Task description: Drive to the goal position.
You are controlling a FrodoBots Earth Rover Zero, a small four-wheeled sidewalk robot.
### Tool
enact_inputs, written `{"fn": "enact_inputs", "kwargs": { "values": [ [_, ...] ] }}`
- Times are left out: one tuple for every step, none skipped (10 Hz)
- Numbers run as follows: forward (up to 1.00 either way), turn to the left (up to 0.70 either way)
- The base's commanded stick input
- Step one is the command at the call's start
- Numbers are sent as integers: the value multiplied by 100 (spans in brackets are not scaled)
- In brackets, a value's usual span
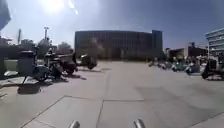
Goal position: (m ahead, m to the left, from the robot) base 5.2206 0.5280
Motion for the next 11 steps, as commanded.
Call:
{"fn": "enact_inputs", "kwargs": {
  "values": [
    [85,0],
    [85,0],
    [85,0],
    [85,0],
    [85,0],
    [85,0],
    [85,0],
    [85,0],
    [85,0],
    [85,0],
    [74,0]
  ]
}}
